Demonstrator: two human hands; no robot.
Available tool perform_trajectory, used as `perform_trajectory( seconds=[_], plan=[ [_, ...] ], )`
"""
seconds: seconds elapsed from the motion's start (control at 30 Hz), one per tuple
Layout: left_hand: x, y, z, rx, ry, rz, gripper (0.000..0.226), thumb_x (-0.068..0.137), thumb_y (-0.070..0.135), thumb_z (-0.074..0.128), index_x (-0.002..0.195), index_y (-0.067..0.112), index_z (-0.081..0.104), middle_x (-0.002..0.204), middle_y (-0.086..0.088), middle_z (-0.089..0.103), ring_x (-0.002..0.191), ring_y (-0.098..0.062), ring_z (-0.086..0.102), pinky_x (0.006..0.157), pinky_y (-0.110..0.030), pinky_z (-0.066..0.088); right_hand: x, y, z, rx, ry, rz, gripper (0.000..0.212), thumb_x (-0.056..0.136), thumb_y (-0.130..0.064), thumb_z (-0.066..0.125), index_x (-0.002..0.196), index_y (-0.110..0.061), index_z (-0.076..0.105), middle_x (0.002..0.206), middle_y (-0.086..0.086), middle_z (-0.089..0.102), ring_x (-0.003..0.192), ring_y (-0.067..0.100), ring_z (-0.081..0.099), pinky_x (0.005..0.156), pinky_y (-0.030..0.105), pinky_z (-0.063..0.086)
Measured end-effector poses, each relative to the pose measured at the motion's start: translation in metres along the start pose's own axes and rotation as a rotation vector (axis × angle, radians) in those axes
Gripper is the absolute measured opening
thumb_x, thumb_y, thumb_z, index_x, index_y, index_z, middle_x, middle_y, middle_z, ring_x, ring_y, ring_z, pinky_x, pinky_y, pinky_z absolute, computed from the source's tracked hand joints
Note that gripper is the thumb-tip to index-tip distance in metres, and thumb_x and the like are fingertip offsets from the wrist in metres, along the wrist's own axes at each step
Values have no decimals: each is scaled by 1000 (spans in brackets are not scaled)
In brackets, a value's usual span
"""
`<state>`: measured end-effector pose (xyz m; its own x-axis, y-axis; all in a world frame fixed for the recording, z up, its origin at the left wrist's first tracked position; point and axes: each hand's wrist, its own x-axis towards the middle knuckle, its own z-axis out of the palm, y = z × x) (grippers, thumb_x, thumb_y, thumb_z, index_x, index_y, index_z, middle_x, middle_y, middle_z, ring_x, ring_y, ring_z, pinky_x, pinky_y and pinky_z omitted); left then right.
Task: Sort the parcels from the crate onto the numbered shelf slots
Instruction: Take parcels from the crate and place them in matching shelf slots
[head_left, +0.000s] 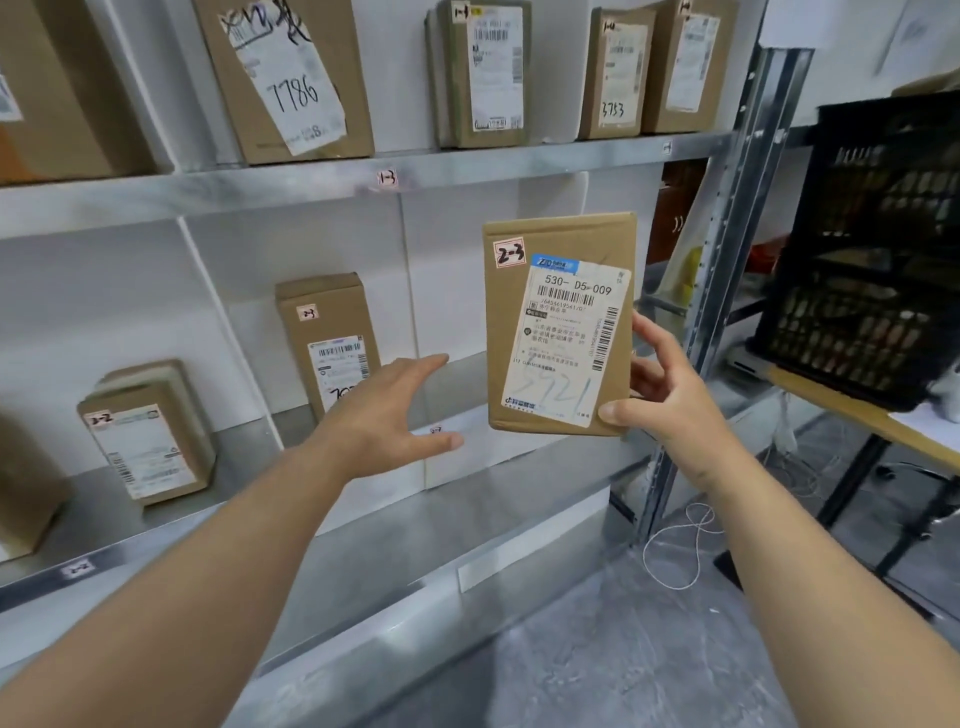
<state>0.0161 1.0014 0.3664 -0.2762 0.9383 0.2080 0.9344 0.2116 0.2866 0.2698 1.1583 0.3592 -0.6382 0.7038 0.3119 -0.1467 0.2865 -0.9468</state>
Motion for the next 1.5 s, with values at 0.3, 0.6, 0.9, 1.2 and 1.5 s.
perform_trajectory(
  seconds=[0.3,0.6,0.9,1.2,1.5],
  plan=[
    [99,-31,18,-264,49,-99,98,66,77,53,149,33,23,147,8,39,131,-6,39,108,-34,37,124,47,2,-17,-99,44,89,48,-32,80,125,-54,40,122,2,62,113,17,61,86,32,54],
    [165,-61,57,-602,59,-278,84,72,64,64,143,32,34,127,17,60,113,-2,58,103,-37,46,213,104,24,40,-230,88,91,52,-16,80,128,-49,41,124,4,61,111,12,61,77,20,52],
    [192,-74,105,-637,185,-529,78,83,24,72,145,28,25,113,22,56,86,15,55,68,-2,45,288,157,32,-180,-522,202,104,68,-14,80,147,-45,21,128,-8,59,122,13,54,96,43,51],
    [230,-82,169,-641,204,-718,88,83,18,72,148,29,14,126,18,50,115,-4,52,85,-13,47,312,220,42,-374,-420,146,75,77,-12,77,137,-30,36,113,-19,61,104,9,63,91,38,54],
    [235,-74,189,-547,180,-780,81,89,10,64,146,35,12,144,8,46,130,-20,49,101,-40,46,308,255,41,-511,-394,118,74,78,-15,76,138,-15,34,129,2,60,114,19,60,87,29,51]
  ],
)
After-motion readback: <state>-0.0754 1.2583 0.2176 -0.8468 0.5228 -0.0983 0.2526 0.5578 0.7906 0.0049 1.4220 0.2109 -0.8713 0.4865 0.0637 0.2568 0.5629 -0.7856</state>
